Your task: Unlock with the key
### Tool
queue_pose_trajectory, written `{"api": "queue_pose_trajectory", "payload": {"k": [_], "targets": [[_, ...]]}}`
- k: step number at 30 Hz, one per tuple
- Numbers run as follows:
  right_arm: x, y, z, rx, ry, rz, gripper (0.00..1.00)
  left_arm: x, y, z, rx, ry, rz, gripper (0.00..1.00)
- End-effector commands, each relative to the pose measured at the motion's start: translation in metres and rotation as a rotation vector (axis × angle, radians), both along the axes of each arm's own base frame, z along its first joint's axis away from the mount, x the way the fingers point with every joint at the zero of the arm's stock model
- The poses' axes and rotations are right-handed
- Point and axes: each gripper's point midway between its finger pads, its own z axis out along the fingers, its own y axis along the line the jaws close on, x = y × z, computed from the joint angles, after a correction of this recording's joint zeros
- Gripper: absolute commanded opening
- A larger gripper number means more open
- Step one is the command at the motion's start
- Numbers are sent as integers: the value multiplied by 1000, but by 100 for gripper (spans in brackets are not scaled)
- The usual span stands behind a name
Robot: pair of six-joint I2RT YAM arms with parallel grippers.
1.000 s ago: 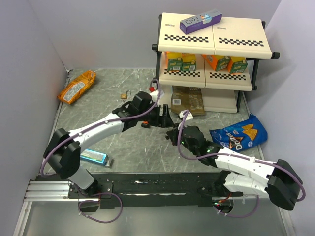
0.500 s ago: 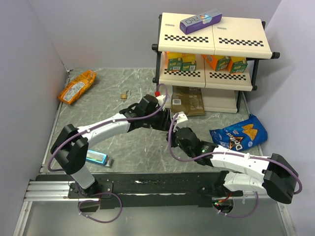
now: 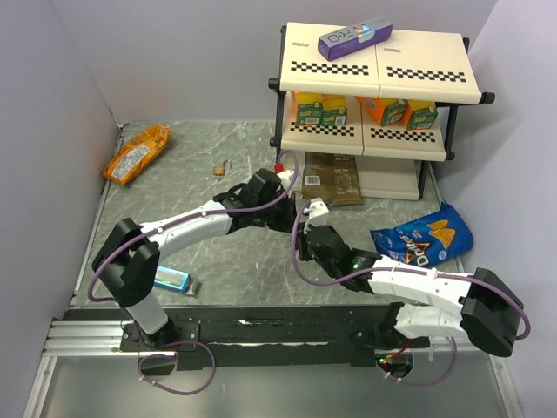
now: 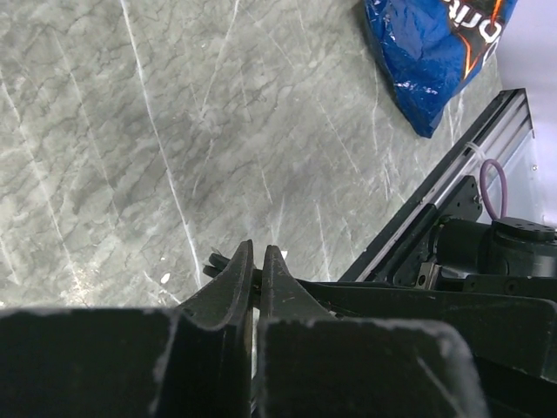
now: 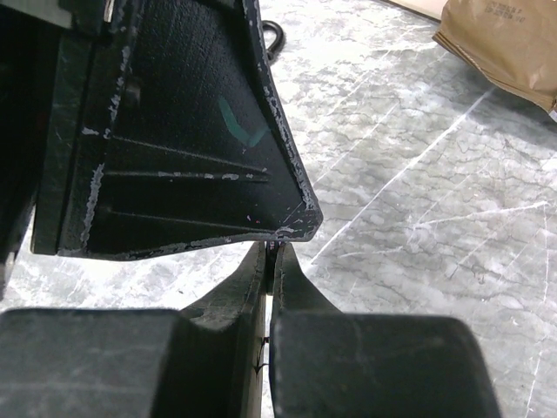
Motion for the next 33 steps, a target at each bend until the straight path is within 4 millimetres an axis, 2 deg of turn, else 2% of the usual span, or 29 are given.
{"api": "queue_pose_trajectory", "payload": {"k": [1, 2, 6, 7, 9, 14, 19, 20, 21, 23, 24, 25, 28, 29, 31, 32, 33], "targets": [[13, 17, 34, 77, -73, 4, 1, -16, -14, 22, -69, 5, -78, 1], [12, 18, 34, 83, -76, 11, 3, -14, -13, 22, -66, -1, -71, 1], [5, 20, 40, 118, -98, 60, 21, -8, -8, 27, -68, -16, -49, 1], [2, 18, 35, 108, -100, 75, 23, -8, -7, 30, -72, -24, -46, 1], [-3, 20, 44, 142, -131, 118, 32, -4, -4, 33, -77, -38, -35, 1], [-16, 22, 46, 123, -153, 229, 41, 6, 3, 31, -79, -21, -24, 1], [-20, 7, 47, 145, -135, 278, 49, 14, 10, 37, -92, -39, -13, 1], [-20, 2, 58, 184, -153, 284, 51, 16, 13, 38, -91, -50, -10, 1], [-23, -2, 57, 223, -131, 330, 56, 16, 14, 43, -98, -63, -16, 1], [-27, -7, 75, 318, -148, 380, 60, 14, 14, 50, -118, -99, -58, 1], [-39, -4, 78, 356, -131, 457, 64, 11, 15, 55, -133, -116, -79, 1], [-34, -12, 83, 385, -130, 448, 65, 9, 15, 60, -142, -148, -109, 1], [-44, -15, 100, 466, -126, 537, 68, -4, 14, 75, -197, -210, -206, 1], [-43, -15, 113, 500, -166, 566, 69, -12, 12, 83, -232, -225, -256, 1], [-60, -13, 117, 584, -112, 667, 69, -23, 13, 93, -264, -255, -317, 1], [-56, -17, 119, 610, -111, 671, 70, -31, 12, 101, -303, -263, -367, 1], [-61, -16, 129, 666, -125, 700, 70, -39, 12, 107, -333, -269, -401, 1]]}}
